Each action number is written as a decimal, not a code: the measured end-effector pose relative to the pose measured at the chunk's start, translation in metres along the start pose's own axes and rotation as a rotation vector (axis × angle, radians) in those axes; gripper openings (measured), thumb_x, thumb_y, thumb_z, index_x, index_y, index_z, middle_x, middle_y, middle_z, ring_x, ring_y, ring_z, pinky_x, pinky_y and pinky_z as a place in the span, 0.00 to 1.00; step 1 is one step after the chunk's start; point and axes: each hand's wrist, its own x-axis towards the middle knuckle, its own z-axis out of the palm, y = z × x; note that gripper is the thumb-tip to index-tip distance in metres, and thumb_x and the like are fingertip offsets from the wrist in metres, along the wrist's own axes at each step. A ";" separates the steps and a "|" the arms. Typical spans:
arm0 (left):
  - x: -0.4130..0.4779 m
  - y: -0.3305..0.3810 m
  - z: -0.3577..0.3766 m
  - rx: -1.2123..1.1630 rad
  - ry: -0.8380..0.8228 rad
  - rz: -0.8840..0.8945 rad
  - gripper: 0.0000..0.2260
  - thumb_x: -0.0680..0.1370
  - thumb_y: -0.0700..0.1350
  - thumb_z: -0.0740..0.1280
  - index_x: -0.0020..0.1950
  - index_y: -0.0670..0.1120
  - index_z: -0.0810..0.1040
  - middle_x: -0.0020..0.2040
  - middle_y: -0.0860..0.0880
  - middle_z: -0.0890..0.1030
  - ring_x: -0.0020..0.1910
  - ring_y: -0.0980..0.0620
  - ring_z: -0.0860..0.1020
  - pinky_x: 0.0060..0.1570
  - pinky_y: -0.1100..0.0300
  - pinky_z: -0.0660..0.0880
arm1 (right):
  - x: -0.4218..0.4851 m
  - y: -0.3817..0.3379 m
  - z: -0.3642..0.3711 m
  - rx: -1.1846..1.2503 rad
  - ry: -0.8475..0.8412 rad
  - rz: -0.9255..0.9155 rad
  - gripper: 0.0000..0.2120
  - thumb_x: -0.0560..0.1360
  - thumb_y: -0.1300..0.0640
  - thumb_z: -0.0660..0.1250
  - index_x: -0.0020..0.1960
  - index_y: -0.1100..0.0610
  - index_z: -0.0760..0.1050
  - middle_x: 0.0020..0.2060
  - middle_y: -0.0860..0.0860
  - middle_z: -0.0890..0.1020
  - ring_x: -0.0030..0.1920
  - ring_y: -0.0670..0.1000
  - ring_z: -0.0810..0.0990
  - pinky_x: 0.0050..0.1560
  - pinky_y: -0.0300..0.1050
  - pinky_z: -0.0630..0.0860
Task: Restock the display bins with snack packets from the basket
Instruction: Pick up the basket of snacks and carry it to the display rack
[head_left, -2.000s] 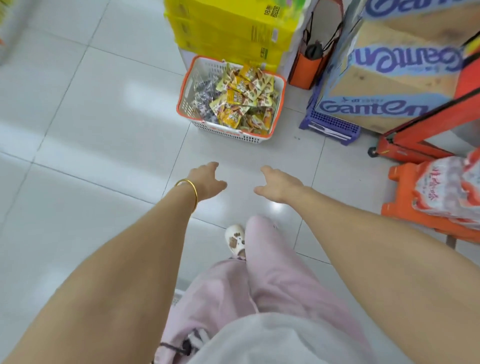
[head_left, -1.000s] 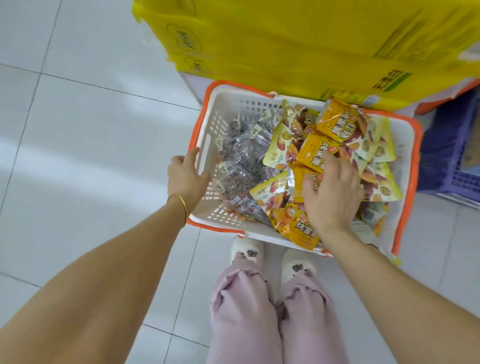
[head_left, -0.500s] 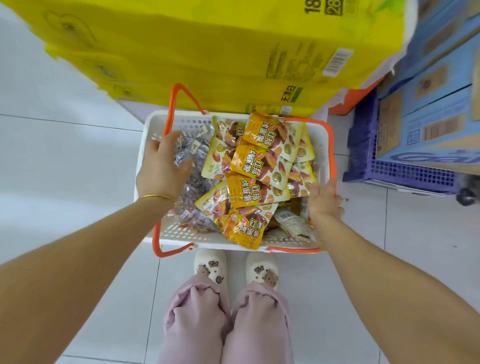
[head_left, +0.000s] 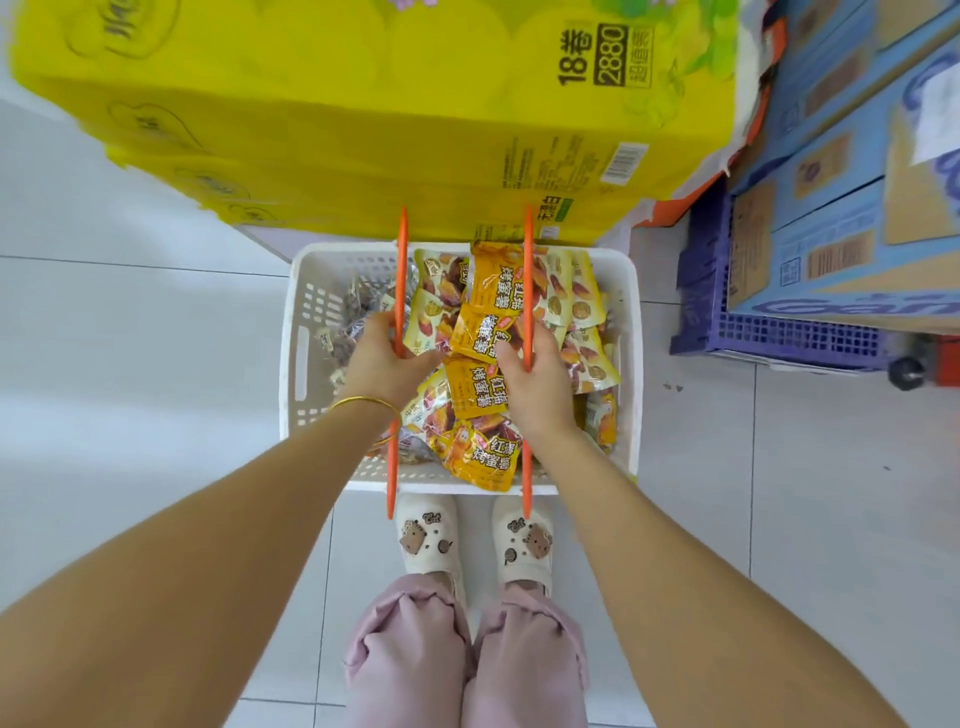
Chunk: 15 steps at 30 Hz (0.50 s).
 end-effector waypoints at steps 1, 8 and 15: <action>0.000 0.000 0.000 -0.018 -0.004 -0.007 0.24 0.72 0.45 0.72 0.65 0.46 0.66 0.40 0.45 0.75 0.37 0.47 0.77 0.45 0.45 0.79 | -0.003 -0.001 0.006 -0.070 0.032 -0.042 0.25 0.80 0.51 0.60 0.75 0.50 0.58 0.50 0.47 0.76 0.40 0.46 0.75 0.42 0.43 0.73; -0.010 0.003 0.001 0.009 0.063 0.028 0.24 0.73 0.42 0.70 0.66 0.44 0.65 0.35 0.50 0.69 0.33 0.52 0.70 0.41 0.54 0.74 | -0.018 0.005 0.000 -0.140 0.096 -0.132 0.31 0.80 0.56 0.59 0.77 0.45 0.47 0.54 0.51 0.80 0.30 0.42 0.70 0.30 0.37 0.66; -0.041 0.017 -0.004 -0.011 0.047 0.073 0.24 0.73 0.40 0.70 0.66 0.44 0.65 0.34 0.50 0.69 0.33 0.52 0.70 0.41 0.53 0.74 | -0.045 -0.007 -0.026 -0.074 0.167 -0.100 0.26 0.80 0.58 0.61 0.76 0.53 0.57 0.59 0.38 0.68 0.45 0.29 0.69 0.41 0.23 0.67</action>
